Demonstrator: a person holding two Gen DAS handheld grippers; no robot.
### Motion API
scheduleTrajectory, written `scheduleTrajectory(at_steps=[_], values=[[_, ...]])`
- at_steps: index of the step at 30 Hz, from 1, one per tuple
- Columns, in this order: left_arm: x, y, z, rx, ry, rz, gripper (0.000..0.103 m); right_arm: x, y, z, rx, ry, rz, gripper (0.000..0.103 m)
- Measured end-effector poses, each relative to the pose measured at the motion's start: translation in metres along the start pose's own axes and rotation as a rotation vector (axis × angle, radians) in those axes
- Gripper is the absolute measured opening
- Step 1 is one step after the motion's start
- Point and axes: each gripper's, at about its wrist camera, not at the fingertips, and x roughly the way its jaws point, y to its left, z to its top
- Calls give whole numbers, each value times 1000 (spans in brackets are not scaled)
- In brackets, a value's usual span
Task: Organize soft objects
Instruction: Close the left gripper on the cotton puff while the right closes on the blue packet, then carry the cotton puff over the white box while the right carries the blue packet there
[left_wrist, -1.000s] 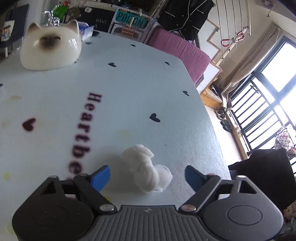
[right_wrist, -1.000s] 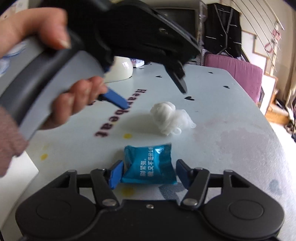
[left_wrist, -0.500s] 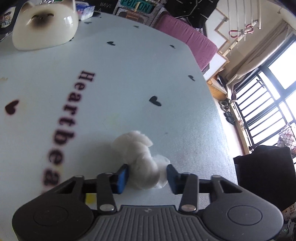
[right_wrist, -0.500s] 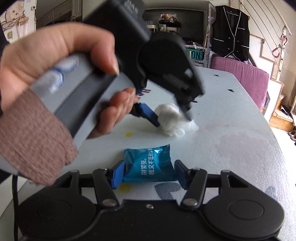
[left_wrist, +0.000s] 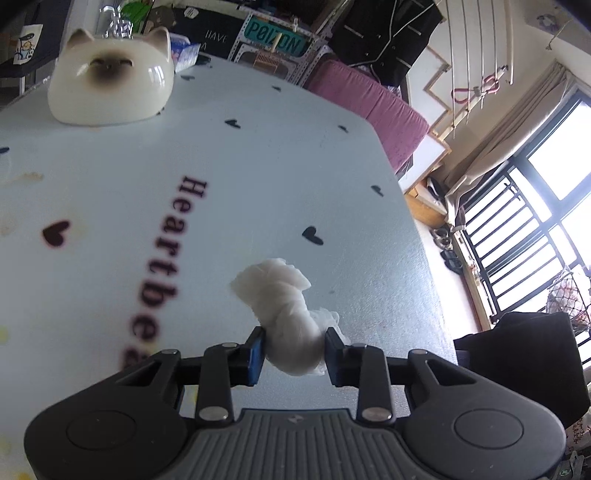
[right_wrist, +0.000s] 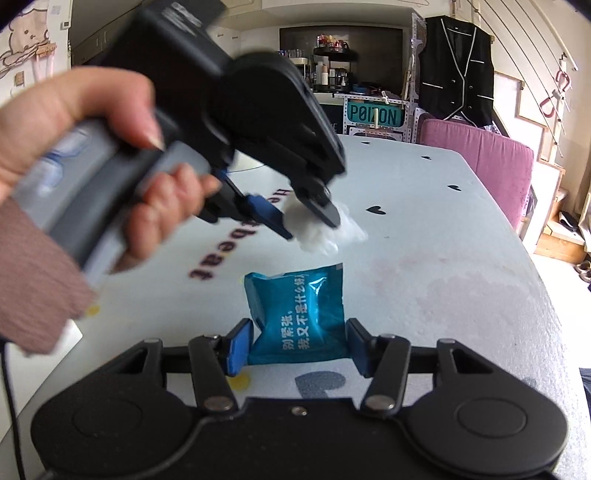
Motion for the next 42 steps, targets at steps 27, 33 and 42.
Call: scheduleTrajectory(at_steps=[27,33,42], values=[[-166,8,-44,141,-202,-30,35,-99,2,22,94,-150,-64,56],[-197,20,-62,163,-217,-33,35,-120,13,19,105,-139,-77,56],[-231,50,-100,182,-210,-36,35,-146,55,15,118,-132,-59,56]])
